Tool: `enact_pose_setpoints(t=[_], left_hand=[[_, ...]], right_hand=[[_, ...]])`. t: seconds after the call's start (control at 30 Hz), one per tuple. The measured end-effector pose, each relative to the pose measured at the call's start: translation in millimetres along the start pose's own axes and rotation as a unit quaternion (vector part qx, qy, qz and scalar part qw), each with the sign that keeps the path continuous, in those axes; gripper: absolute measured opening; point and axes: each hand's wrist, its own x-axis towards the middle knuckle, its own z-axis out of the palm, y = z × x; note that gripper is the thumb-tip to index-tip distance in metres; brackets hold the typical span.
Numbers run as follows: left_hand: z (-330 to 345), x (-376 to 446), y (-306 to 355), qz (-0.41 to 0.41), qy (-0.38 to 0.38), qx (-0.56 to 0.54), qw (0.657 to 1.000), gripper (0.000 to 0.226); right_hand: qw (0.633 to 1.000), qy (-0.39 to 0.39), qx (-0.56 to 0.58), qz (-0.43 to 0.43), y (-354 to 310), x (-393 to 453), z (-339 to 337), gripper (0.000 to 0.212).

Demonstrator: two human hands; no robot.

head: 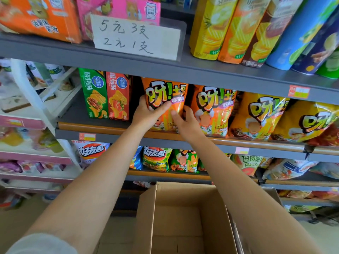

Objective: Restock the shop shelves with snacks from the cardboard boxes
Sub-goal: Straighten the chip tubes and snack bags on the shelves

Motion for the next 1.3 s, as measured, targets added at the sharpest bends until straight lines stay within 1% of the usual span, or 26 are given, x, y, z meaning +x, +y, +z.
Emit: enact_pose_setpoints(t=[0.1, 0.17, 0.23, 0.27, 0.33, 0.37, 0.4, 0.43, 0.47, 0.5, 0.53, 0.57, 0.6, 0.63, 0.67, 0.7, 0.73, 0.77, 0.83, 0.87, 0.9, 0.93, 1.0, 1.2, 1.3], left_hand=[[3, 2, -2, 0.008, 0.019, 0.02, 1.0, 0.07], [3, 2, -2, 0.008, 0.023, 0.021, 0.999, 0.067], [0, 2, -3, 0.014, 0.01, 0.029, 0.999, 0.066], [-1, 2, -4, 0.015, 0.001, 0.034, 0.999, 0.067], [-3, 1, -8, 0.028, -0.008, 0.037, 0.999, 0.075], [-4, -2, -8, 0.041, 0.009, 0.044, 0.998, 0.084], [-3, -8, -7, 0.056, 0.053, 0.065, 0.995, 0.091], [0, -16, -5, 0.083, 0.114, 0.098, 0.985, 0.092], [5, -26, -1, 0.138, 0.176, 0.13, 0.966, 0.083], [13, -37, 7, 0.213, 0.219, 0.157, 0.939, 0.068], [23, -48, 17, 0.29, 0.215, 0.176, 0.916, 0.051], [36, -59, 27, 0.348, 0.161, 0.187, 0.905, 0.039], [51, -68, 34, 0.369, 0.081, 0.193, 0.906, 0.033], [67, -75, 41, 0.349, -0.002, 0.201, 0.915, 0.035], [82, -77, 45, 0.307, -0.063, 0.194, 0.93, 0.045], [94, -75, 48, 0.247, -0.099, 0.176, 0.948, 0.058], [104, -72, 51, 0.186, -0.11, 0.137, 0.967, 0.069], [111, -67, 55, 0.132, -0.102, 0.092, 0.982, 0.075], [118, -56, 61, 0.068, -0.077, 0.032, 0.994, 0.077], [120, -53, 63, 0.052, -0.076, 0.026, 0.995, 0.073], [121, -53, 63, 0.053, -0.079, 0.027, 0.995, 0.067], [123, -55, 63, 0.063, -0.079, 0.028, 0.994, 0.063], [127, -60, 62, 0.074, -0.077, 0.037, 0.994, 0.06], [129, -60, 63, 0.032, -0.069, 0.051, 0.996, 0.068], [129, -70, 65, 0.026, -0.039, 0.051, 0.998, 0.062]], right_hand=[[0.999, 0.011, 0.028, 0.011, 1, 7, 6, 0.066], [0.999, 0.022, 0.023, 0.005, 2, 8, 8, 0.057], [0.999, 0.039, -0.001, -0.009, 3, 4, 3, 0.046], [0.998, 0.062, -0.014, -0.025, 4, 0, -1, 0.04], [0.985, 0.15, -0.023, -0.082, 11, -10, -16, 0.03], [0.973, 0.204, -0.014, -0.106, 15, -17, -26, 0.026], [0.957, 0.263, 0.002, -0.125, 20, -22, -37, 0.025], [0.938, 0.32, 0.013, -0.135, 25, -24, -48, 0.026], [0.922, 0.363, 0.017, -0.132, 32, -23, -60, 0.028], [0.915, 0.384, 0.024, -0.119, 40, -19, -71, 0.031], [0.918, 0.383, 0.034, -0.099, 47, -12, -79, 0.035], [0.928, 0.362, 0.046, -0.079, 51, -7, -86, 0.041], [0.942, 0.328, 0.053, -0.055, 53, -1, -91, 0.05], [0.955, 0.287, 0.059, -0.03, 55, 5, -94, 0.06], [0.967, 0.248, 0.064, -0.007, 56, 9, -97, 0.069], [0.974, 0.213, 0.072, 0.013, 57, 13, -99, 0.073], [0.979, 0.184, 0.08, 0.027, 58, 16, -102, 0.075], [0.983, 0.159, 0.087, 0.035, 60, 19, -104, 0.076], [0.986, 0.13, 0.098, 0.025, 66, 23, -108, 0.071], [0.987, 0.123, 0.105, 0.012, 69, 23, -109, 0.064], [0.986, 0.121, 0.112, 0.001, 71, 21, -110, 0.059], [0.986, 0.122, 0.115, -0.01, 75, 19, -111, 0.054], [0.985, 0.127, 0.115, -0.03, 80, 13, -112, 0.045], [0.984, 0.14, 0.104, -0.036, 88, 8, -117, 0.048], [0.982, 0.161, 0.09, -0.045, 89, 0, -120, 0.039]])
